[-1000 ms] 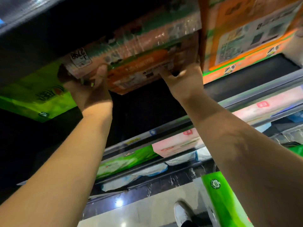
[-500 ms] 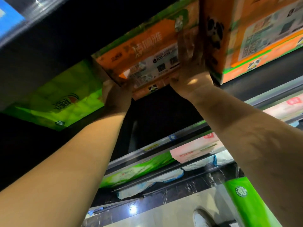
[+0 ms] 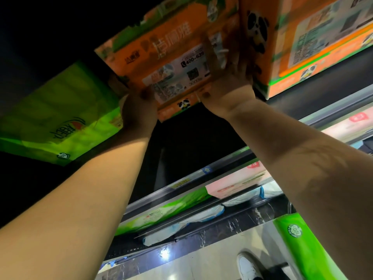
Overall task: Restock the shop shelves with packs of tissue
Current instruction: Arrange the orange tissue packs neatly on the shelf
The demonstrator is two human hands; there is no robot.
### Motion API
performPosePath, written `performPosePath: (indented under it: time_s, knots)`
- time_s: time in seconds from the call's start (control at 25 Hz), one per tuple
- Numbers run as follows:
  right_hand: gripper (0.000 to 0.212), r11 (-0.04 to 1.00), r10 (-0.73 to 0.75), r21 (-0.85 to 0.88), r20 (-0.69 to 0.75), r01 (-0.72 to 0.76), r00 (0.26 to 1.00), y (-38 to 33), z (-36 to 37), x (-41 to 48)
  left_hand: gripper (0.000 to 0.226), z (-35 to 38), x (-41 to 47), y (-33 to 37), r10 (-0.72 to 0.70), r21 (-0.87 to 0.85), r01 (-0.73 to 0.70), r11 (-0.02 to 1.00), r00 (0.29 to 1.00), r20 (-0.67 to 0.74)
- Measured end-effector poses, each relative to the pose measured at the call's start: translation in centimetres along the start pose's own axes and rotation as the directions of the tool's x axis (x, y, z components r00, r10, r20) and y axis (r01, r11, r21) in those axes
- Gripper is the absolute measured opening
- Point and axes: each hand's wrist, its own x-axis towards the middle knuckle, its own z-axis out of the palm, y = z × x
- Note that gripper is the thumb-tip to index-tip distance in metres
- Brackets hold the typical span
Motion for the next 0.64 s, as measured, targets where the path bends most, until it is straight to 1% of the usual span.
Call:
performPosePath:
  time_s: [0.04,0.12,0.16,0.2,0.24,0.32,0.36,0.4,0.44,0.48,0.52,0.56,0.6,0.64]
  knots:
    - [0.099,0.999,-0.004,-0.035,0.015,0.005,1.000,0.1,0.0,0.0,0.085,-0.1,-0.5,0.3,0.007,-0.019,-0.007,1.000,1.000,0.019]
    - [0.095,0.999,0.001,-0.038,0.017,0.000,1.000,0.3,-0.4,-0.3,0.087,-0.9,-1.8,1.1,0.015,-0.142,-0.007,0.990,0.998,0.060]
    - [0.092,0.999,0.010,-0.040,0.021,-0.009,1.000,0.3,-0.9,-0.9,0.085,-1.4,-3.1,1.4,-0.021,-0.227,0.036,0.973,0.998,0.066]
    - [0.089,0.998,0.018,-0.053,0.029,-0.017,0.999,0.3,-1.2,-1.9,0.086,-2.1,-4.3,2.1,-0.060,-0.246,0.081,0.966,0.994,0.090]
    - [0.086,0.996,0.030,-0.081,0.053,-0.025,0.998,0.2,-1.3,-3.2,0.087,-2.6,-5.4,2.2,-0.089,-0.231,0.118,0.966,0.987,0.132]
    - [0.075,0.995,0.044,-0.095,0.056,-0.039,0.997,0.1,-1.4,-5.8,0.078,-3.9,-7.7,3.0,-0.136,-0.117,0.167,0.979,0.963,0.232]
    - [0.070,0.995,0.060,-0.087,0.028,-0.057,0.998,0.1,-1.5,-7.0,0.077,-4.7,-8.6,3.4,-0.101,-0.037,0.114,0.993,0.961,0.259]
    - [0.068,0.994,0.088,-0.073,0.030,-0.086,0.996,0.3,-1.8,-8.1,0.082,-5.1,-9.1,3.2,-0.049,0.026,0.044,0.999,0.967,0.249]
    - [0.070,0.991,0.114,-0.069,0.053,-0.110,0.992,0.6,-2.2,-9.2,0.089,-5.5,-9.4,3.0,0.009,0.064,-0.024,0.998,0.975,0.224]
    - [0.072,0.989,0.136,-0.076,0.080,-0.130,0.987,0.9,-2.7,-10.3,0.091,-5.9,-9.7,3.1,0.035,0.093,-0.058,0.994,0.971,0.237]
    - [0.074,0.986,0.148,-0.091,0.098,-0.139,0.984,1.3,-3.3,-11.5,0.087,-6.4,-10.4,3.2,0.067,0.131,-0.109,0.985,0.954,0.293]
    - [0.074,0.985,0.146,-0.104,0.097,-0.136,0.985,1.8,-4.1,-12.9,0.081,-6.5,-11.3,3.4,0.118,0.159,-0.187,0.969,0.922,0.368]
    - [0.074,0.986,0.132,-0.111,0.086,-0.122,0.988,2.4,-4.8,-14.6,0.074,-6.9,-12.4,4.1,0.178,0.156,-0.269,0.950,0.882,0.437]
    - [0.074,0.985,0.117,-0.139,0.075,-0.106,0.990,3.1,-5.6,-16.4,0.068,-7.0,-13.8,4.7,0.253,0.106,-0.343,0.933,0.838,0.483]
